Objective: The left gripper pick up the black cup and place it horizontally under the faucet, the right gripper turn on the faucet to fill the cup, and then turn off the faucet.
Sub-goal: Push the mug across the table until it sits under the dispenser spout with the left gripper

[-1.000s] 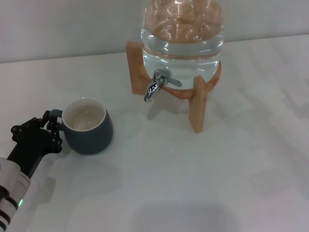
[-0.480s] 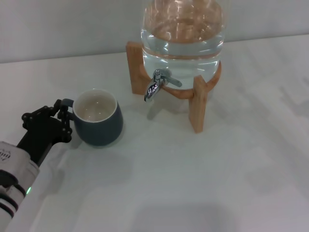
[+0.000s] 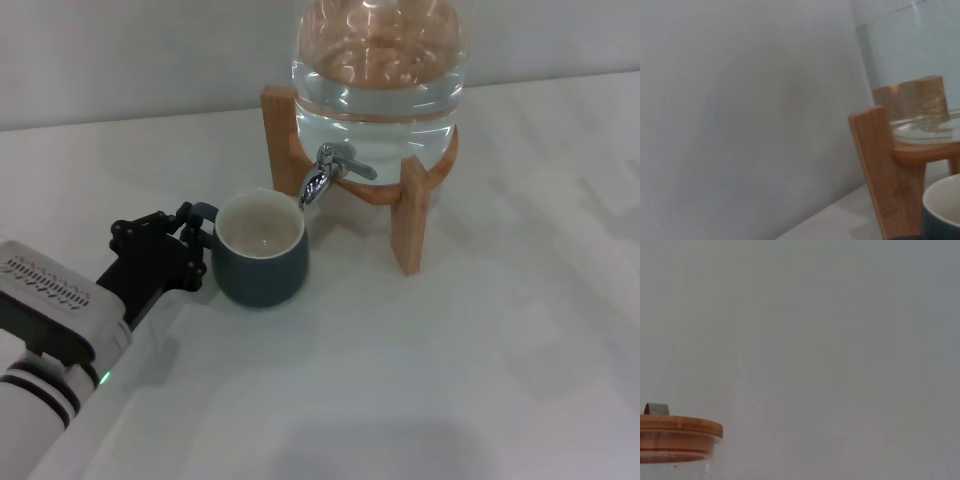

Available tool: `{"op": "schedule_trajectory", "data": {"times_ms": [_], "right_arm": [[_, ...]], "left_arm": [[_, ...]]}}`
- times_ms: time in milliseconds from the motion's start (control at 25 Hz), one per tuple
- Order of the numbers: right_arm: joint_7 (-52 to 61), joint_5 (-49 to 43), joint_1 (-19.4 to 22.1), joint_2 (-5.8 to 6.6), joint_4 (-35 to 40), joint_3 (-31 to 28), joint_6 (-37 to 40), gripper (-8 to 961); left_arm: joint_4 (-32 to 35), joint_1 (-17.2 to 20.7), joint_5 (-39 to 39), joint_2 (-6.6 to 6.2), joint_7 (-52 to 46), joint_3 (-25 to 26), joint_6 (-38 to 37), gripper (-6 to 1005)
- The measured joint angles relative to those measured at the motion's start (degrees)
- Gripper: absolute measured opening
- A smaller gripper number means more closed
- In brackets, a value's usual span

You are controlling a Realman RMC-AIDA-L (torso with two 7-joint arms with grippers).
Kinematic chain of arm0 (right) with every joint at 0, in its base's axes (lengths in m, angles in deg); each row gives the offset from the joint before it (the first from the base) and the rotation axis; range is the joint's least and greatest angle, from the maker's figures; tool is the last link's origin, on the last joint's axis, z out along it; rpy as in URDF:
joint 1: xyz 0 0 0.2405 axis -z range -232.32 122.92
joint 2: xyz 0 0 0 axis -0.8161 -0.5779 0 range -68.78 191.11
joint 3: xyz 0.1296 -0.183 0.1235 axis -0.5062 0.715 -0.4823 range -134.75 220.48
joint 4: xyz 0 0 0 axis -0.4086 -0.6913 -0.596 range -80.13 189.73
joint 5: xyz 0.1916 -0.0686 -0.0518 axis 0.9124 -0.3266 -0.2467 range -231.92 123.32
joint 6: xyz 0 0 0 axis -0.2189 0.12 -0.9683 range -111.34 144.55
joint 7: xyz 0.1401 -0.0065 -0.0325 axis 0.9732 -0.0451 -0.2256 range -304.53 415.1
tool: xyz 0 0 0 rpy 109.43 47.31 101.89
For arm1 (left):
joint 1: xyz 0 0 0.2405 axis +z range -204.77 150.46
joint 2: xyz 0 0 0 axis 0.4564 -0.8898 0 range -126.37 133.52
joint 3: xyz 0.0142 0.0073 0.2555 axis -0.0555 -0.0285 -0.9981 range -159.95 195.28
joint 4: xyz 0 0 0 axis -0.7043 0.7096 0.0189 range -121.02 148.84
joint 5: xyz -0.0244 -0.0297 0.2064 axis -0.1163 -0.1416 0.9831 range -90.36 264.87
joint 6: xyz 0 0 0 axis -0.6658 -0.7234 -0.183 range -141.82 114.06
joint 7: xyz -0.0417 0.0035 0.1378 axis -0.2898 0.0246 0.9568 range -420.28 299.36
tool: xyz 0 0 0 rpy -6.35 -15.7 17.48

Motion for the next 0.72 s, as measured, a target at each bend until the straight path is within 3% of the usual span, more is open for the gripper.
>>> {"op": "schedule_trajectory", "data": {"times_ms": [720], "right_arm": [[0.2,0.0,0.1,0.0,0.1,0.0,0.0,823]], "left_arm": [[0.3,-1.8,5.1,-0.03,0.0,0.0,1.7,77]]}}
